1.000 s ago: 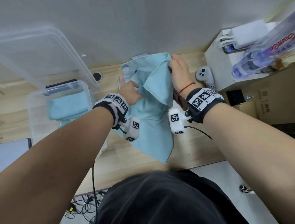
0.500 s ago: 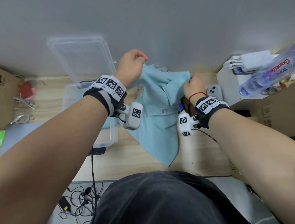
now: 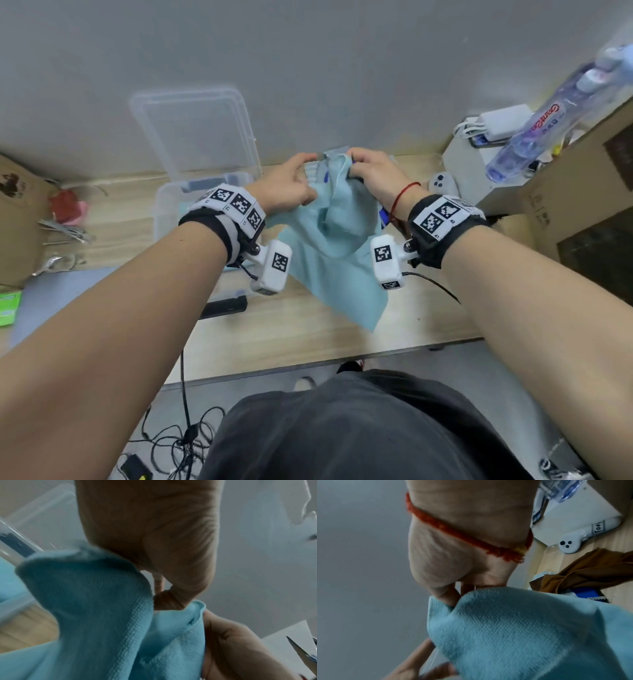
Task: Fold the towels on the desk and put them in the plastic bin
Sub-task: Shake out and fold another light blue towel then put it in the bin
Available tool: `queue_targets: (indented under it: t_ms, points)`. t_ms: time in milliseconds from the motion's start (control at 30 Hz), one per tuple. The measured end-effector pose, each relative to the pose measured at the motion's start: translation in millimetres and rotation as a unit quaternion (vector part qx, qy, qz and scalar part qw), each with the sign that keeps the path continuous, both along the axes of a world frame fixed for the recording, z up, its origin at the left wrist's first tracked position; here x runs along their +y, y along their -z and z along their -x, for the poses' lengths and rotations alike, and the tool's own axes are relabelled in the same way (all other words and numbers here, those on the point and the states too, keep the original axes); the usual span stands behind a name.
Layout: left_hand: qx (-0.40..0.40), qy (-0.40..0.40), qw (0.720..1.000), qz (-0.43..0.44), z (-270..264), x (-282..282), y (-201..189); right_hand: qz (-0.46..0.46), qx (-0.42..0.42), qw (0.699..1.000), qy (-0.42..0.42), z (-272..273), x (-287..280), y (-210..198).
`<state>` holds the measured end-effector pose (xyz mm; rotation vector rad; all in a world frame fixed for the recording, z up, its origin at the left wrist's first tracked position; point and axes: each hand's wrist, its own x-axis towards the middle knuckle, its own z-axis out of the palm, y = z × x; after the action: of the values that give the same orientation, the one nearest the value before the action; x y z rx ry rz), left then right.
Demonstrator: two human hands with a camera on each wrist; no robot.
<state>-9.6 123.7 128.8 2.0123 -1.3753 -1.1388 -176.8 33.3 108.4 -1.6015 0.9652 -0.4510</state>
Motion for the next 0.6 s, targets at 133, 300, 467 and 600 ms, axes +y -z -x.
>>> queue_targets:
  t_ms: [133, 300, 467, 600]
  points:
    - [-0.066, 0.1, 0.992, 0.044, -6, 32, 15, -0.051, -0.013, 0.999, -0.013, -3, 53, -2]
    - [-0.117, 0.181, 0.975, 0.044, -4, 60, 38, -0.022, 0.038, 0.999, -0.025, 5, 94, 0]
    - [-0.13, 0.14, 0.98, 0.056, 4, 81, 37, 0.148, 0.19, 0.97, -0.009, 26, 106, 3]
    - [-0.155, 0.112, 0.977, 0.097, 7, 91, 22, 0.233, 0.291, 0.928, 0.022, 42, 111, 2]
